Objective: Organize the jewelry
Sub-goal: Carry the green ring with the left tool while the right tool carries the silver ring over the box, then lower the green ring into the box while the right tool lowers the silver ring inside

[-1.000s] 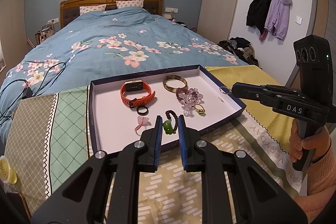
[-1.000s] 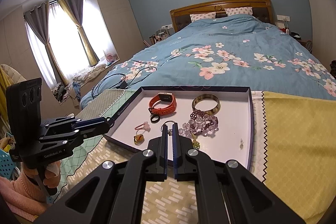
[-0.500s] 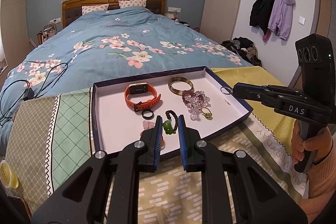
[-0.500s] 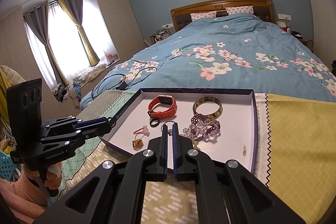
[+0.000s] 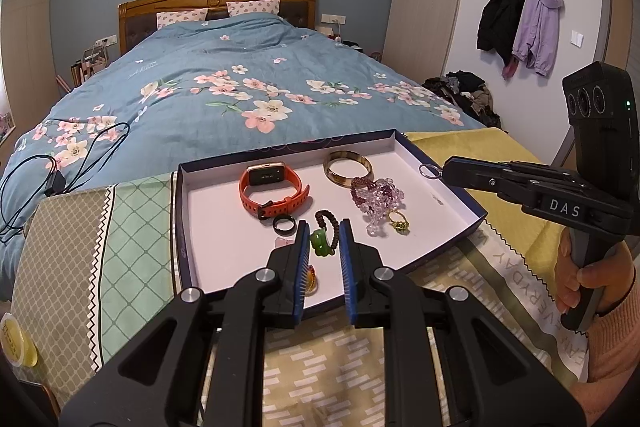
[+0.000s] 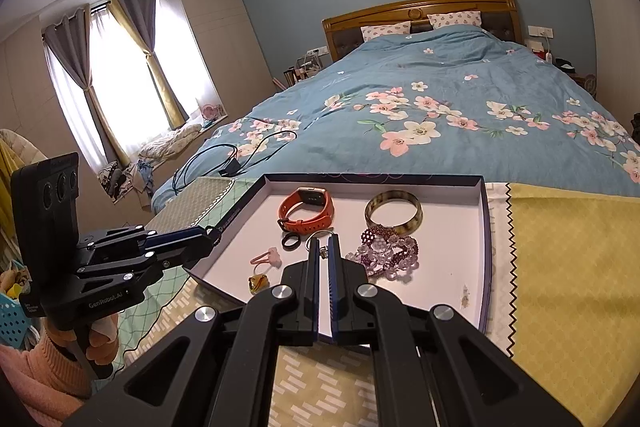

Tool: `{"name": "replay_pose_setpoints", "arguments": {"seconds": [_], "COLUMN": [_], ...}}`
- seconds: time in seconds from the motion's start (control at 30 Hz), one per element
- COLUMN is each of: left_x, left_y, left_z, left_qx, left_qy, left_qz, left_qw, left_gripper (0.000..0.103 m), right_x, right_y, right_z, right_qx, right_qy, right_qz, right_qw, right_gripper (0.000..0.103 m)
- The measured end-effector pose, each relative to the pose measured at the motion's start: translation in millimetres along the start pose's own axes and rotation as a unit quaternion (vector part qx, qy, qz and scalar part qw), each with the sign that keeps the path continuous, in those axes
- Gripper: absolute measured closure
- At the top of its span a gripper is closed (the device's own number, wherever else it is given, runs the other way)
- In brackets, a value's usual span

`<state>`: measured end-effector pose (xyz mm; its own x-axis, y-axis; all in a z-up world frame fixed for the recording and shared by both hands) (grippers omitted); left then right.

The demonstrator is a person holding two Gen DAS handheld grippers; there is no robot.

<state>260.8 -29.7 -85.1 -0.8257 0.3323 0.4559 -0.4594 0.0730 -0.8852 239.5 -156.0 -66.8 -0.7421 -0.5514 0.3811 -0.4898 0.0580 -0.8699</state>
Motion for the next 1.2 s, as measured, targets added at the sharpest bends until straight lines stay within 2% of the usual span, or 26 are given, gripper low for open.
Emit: {"name": "replay_pose_setpoints", "arguments": {"seconds": [1.2], "left_x": [-18], "left_y": [4], "left_z": [-11], "left_qx": [-0.002], "left_qy": [-0.010], "left_qz": [-0.013], "left_qw": [0.9999], "left_gripper": [0.088], "right_x": [-24], "right_y": [4], "right_z": [17], "right_qx": [-0.022], "right_qy": [0.011], "right_qz": [-0.014], "right_qw": [1.000], "right_gripper": [0.100]}}
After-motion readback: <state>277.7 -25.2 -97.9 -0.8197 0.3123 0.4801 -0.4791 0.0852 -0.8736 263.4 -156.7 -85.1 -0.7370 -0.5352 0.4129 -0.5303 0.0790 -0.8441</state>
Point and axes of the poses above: each gripper's, at about its wrist camera, not at the fingertips, and x roughly against the way its jaws point, z to its right, y to its underside, the point moved 7 cm from there along -x, roughly the way its jaws point, and after that the axes turned 10 degrees about z, right-handed, at the moved point
